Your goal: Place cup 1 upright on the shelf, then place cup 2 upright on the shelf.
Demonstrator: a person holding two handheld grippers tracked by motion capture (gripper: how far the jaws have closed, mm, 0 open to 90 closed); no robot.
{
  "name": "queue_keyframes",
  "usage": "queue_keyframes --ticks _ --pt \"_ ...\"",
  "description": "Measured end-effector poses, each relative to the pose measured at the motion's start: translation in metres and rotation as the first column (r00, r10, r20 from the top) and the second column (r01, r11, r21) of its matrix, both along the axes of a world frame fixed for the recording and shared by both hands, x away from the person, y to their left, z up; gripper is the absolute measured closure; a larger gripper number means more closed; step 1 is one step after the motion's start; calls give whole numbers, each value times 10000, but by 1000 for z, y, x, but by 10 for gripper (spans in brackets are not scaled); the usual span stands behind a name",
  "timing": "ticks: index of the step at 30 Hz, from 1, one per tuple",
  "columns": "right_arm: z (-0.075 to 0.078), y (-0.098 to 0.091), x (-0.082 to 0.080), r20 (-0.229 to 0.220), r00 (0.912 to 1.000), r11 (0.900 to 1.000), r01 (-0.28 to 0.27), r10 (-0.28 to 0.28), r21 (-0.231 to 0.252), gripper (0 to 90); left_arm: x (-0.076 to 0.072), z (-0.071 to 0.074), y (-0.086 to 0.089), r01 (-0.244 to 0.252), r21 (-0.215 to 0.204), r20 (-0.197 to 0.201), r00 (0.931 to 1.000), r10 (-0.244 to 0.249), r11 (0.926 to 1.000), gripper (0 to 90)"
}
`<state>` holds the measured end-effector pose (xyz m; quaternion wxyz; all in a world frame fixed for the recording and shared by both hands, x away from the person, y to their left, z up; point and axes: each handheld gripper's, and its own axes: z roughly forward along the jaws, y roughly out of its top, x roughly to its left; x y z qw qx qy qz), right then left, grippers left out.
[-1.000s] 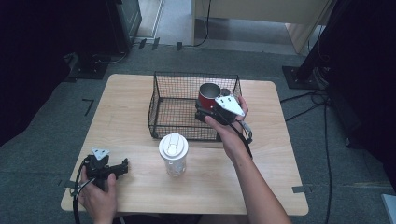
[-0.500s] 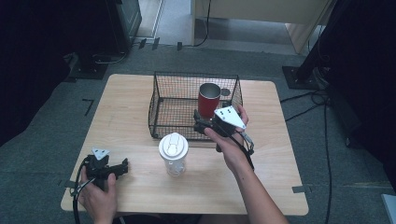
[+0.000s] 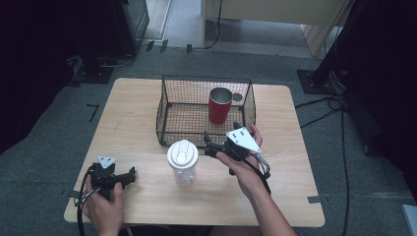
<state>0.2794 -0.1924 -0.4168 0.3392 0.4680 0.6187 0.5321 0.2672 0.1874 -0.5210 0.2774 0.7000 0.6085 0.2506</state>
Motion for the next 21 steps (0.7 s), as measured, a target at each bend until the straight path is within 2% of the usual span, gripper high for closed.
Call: queue_keyframes --ticks 21 --pt "-31 6 -43 -345 9974 9980 -633 635 61 0 0 0 0 11 5 3 10000 -11 10000 0"
